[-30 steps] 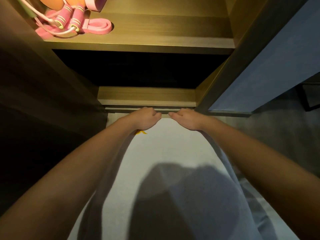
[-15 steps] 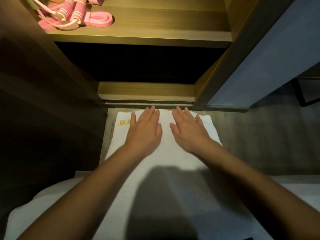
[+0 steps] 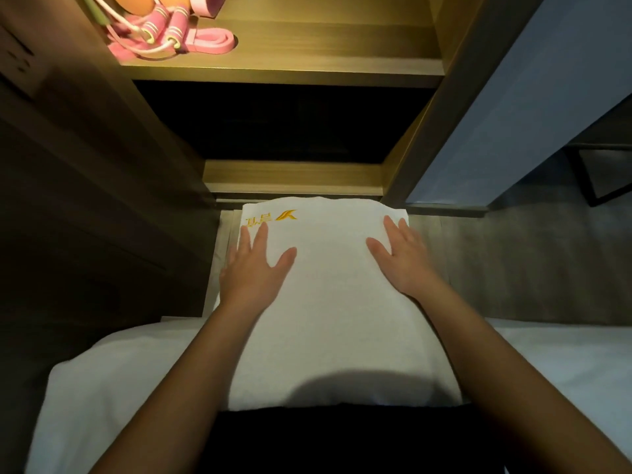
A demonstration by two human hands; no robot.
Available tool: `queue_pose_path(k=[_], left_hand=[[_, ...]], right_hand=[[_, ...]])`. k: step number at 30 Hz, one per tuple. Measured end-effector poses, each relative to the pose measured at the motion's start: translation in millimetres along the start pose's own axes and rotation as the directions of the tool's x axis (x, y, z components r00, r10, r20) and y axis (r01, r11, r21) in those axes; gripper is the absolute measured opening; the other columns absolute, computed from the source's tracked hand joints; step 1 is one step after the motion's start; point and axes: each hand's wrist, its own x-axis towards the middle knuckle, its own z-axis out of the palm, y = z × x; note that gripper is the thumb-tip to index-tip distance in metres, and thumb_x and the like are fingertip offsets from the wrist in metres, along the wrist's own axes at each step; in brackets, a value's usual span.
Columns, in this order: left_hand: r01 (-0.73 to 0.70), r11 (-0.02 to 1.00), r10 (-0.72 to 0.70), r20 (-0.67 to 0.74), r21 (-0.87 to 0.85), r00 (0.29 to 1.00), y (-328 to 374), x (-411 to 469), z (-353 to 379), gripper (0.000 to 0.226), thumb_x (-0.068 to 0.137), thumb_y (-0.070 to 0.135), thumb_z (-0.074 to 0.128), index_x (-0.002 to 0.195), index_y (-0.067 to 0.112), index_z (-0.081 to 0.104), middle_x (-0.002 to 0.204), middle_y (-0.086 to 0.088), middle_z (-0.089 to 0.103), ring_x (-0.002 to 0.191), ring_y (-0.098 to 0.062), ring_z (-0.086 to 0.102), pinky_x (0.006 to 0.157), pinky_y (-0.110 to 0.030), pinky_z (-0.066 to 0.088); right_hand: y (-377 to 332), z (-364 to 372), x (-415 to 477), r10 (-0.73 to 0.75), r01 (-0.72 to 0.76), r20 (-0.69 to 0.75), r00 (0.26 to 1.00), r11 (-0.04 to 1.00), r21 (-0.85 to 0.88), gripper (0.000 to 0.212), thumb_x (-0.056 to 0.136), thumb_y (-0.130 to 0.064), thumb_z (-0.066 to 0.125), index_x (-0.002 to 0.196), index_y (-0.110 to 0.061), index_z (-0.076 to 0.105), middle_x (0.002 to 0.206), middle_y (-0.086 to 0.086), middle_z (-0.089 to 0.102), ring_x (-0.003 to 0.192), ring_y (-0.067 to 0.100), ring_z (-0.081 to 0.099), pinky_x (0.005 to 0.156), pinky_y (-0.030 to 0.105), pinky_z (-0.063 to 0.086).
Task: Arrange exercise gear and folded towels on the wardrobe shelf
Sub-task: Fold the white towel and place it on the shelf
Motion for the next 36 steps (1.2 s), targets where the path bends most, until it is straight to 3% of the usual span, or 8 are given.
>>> queue_pose_path(k=[6, 12, 15, 19, 21, 25, 29, 36], left_hand=[[0.173, 0.949, -0.178, 0.006, -0.262, 0.984, -17.9, -11.7, -10.9, 0.086, 0.085, 0.071, 0.045, 0.152, 0.028, 0.011, 0.149, -0.007, 0.037, 0.131, -0.035, 0.042, 0.098, -0.049, 0.039], [0.396, 0.824, -0.361, 0.164, -0.406, 0.918, -39.8, -21.2, -22.2, 0.08, 0.086, 0.069, 0.047, 0.138, 0.008, 0.044, 0.124, -0.013, 0.056, 0.107, -0.032, 0.056, 0.083, -0.039, 0.039], [0.468, 0.731, -0.37, 0.288, -0.496, 0.883, -50.4, -24.4, -24.8, 0.067, 0.091, 0.064, 0.045, 0.127, 0.008, 0.057, 0.109, -0.01, 0.062, 0.096, -0.029, 0.058, 0.089, -0.042, 0.044], [0.278, 0.815, -0.324, -0.001, -0.509, 0.946, -51.8, -23.3, -19.2, 0.052, 0.094, 0.055, 0.047, 0.117, 0.01, 0.059, 0.099, -0.006, 0.06, 0.078, -0.018, 0.055, 0.066, -0.032, 0.042], [0.19, 0.839, -0.294, -0.13, -0.51, 0.947, -47.5, -22.0, -19.3, 0.049, 0.093, 0.055, 0.048, 0.112, 0.011, 0.059, 0.107, -0.008, 0.063, 0.084, -0.021, 0.057, 0.071, -0.035, 0.046], [0.27, 0.813, -0.3, 0.027, -0.516, 0.954, -47.6, -22.4, -28.3, 0.055, 0.093, 0.055, 0.049, 0.125, 0.01, 0.055, 0.093, 0.0, 0.058, 0.077, -0.017, 0.054, 0.068, -0.034, 0.042], [0.425, 0.693, -0.285, 0.32, -0.583, 0.903, -63.7, -50.7, -28.7, 0.051, 0.092, 0.058, 0.049, 0.12, 0.016, 0.054, 0.102, -0.005, 0.06, 0.09, -0.024, 0.056, 0.087, -0.042, 0.042], [0.158, 0.889, -0.167, 0.017, -0.43, 0.986, -73.7, -83.0, -21.4, 0.045, 0.094, 0.055, 0.047, 0.108, 0.014, 0.058, 0.088, 0.004, 0.057, 0.077, -0.009, 0.051, 0.06, -0.027, 0.037]], right_hand=[[16.2, -7.3, -27.5, 0.22, -0.218, 0.043, 0.975, 0.888, 0.404, 0.069, 0.097, -0.061, 0.031, 0.151, -0.018, 0.024, 0.15, 0.01, 0.038, 0.134, 0.033, 0.042, 0.107, 0.049, 0.035], [41.9, -14.2, -45.1, 0.355, -0.425, 0.236, 0.905, 0.729, 0.537, 0.069, 0.094, -0.066, 0.034, 0.138, -0.014, 0.045, 0.135, 0.014, 0.053, 0.117, 0.034, 0.054, 0.101, 0.048, 0.04], [49.9, -18.8, -52.9, 0.349, -0.445, 0.277, 0.895, 0.681, 0.581, 0.067, 0.092, -0.067, 0.037, 0.134, -0.015, 0.048, 0.131, 0.014, 0.055, 0.116, 0.035, 0.054, 0.104, 0.051, 0.04], [47.8, -19.6, -50.9, 0.343, -0.31, 0.058, 0.938, 0.747, 0.589, 0.058, 0.096, -0.056, 0.043, 0.127, -0.008, 0.053, 0.122, 0.015, 0.06, 0.1, 0.029, 0.057, 0.087, 0.043, 0.045], [43.4, -21.7, -46.9, 0.336, -0.224, -0.069, 0.939, 0.753, 0.619, 0.05, 0.098, -0.048, 0.045, 0.122, -0.006, 0.058, 0.118, 0.016, 0.063, 0.097, 0.028, 0.058, 0.084, 0.04, 0.046], [40.9, -28.1, -52.8, 0.285, -0.213, -0.026, 0.958, 0.77, 0.601, 0.05, 0.097, -0.053, 0.044, 0.116, -0.009, 0.06, 0.116, 0.013, 0.064, 0.1, 0.029, 0.061, 0.092, 0.044, 0.047], [51.7, -26.7, -77.2, 0.281, -0.348, 0.206, 0.937, 0.748, 0.565, 0.062, 0.095, -0.063, 0.035, 0.131, -0.013, 0.048, 0.122, 0.012, 0.056, 0.111, 0.032, 0.055, 0.098, 0.048, 0.043], [61.2, -6.0, -102.7, 0.217, -0.145, -0.053, 0.975, 0.798, 0.585, 0.036, 0.096, -0.05, 0.048, 0.091, -0.015, 0.052, 0.079, -0.006, 0.054, 0.07, 0.007, 0.05, 0.054, 0.023, 0.035]])
